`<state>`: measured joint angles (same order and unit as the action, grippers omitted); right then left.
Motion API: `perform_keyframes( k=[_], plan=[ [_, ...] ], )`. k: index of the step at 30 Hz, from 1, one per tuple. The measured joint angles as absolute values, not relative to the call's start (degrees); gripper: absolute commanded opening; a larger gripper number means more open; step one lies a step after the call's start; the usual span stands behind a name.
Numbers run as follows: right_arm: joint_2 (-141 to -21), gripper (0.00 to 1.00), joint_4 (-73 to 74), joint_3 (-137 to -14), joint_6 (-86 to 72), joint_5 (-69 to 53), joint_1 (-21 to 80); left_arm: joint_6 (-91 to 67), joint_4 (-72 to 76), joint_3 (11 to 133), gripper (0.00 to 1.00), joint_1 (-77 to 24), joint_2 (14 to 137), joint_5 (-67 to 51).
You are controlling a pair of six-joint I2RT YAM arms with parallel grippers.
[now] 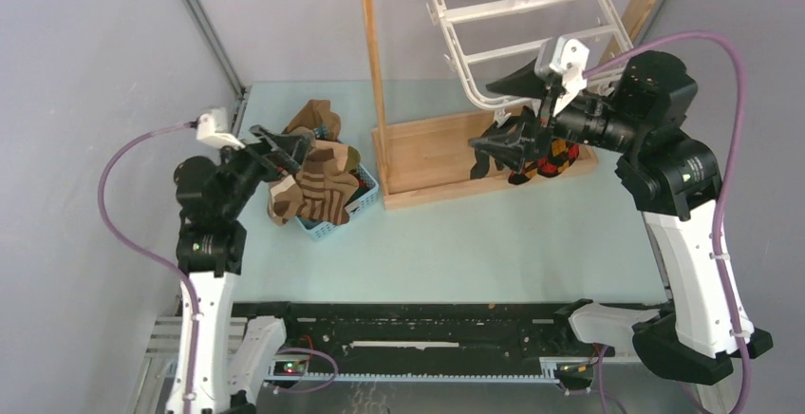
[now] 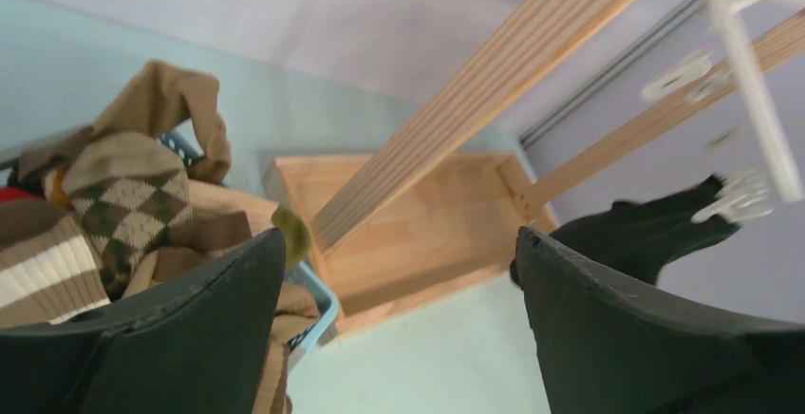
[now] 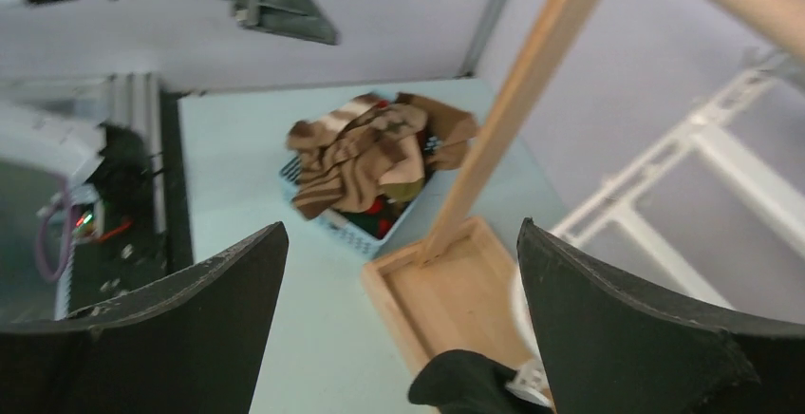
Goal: Clip the socks to the hanger
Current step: Pick up the sock from the bin.
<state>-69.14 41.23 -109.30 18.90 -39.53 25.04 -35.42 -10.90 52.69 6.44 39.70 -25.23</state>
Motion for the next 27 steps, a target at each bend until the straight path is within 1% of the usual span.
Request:
perform_keyframes(
  k=[2,4,6,8,10,12,13,14,16,20,24,27],
  plan=[
    [-69.21,1.00,42.57,-107.77,21.12,-44.18,25.04,-31.55,-14.90,54.50,0.82,2.17,42.39,-21.32],
    [-69.34,1.00,43.88,-106.67,23.16,-46.70,25.10,-27.55,-19.27,57.01,0.71,-2.87,45.89,-16.29],
    [-69.43,1.00,44.93,-105.75,24.75,-48.16,25.10,-23.77,-22.76,59.66,0.64,-6.33,49.91,-12.03],
    [-69.43,1.00,45.76,-104.99,25.96,-48.93,25.10,-19.94,-26.28,62.26,0.55,-7.46,54.94,-7.57],
    [-69.43,1.00,46.06,-104.36,27.05,-49.25,25.08,-16.84,-28.91,64.27,0.43,-7.49,60.45,-3.73],
    [-69.41,1.00,46.39,-103.81,27.94,-49.43,25.08,-15.05,-31.44,65.80,0.34,-7.49,64.97,-0.89],
    [-69.34,1.00,46.50,-103.46,28.29,-49.45,25.04,-14.33,-33.06,66.72,0.30,-7.49,66.98,0.25],
    [-69.23,1.00,46.54,-102.96,28.58,-49.47,24.95,-14.11,-34.02,67.35,0.29,-7.46,68.29,0.99],
    [-69.01,1.00,46.61,-102.13,28.95,-49.45,24.62,-14.11,-35.59,68.10,0.29,-7.11,69.80,1.98],
    [-68.45,1.00,46.54,-100.31,29.30,-49.47,23.70,-18.15,-36.95,66.76,0.38,-4.62,67.59,2.61],
    [-68.16,1.00,46.46,-99.42,29.26,-49.67,23.03,-24.32,-34.98,59.35,0.44,3.09,61.89,0.32],
    [-68.14,1.00,46.37,-99.09,29.23,-50.00,22.87,-27.86,-33.04,55.81,0.53,8.47,61.76,-2.24]
  ],
)
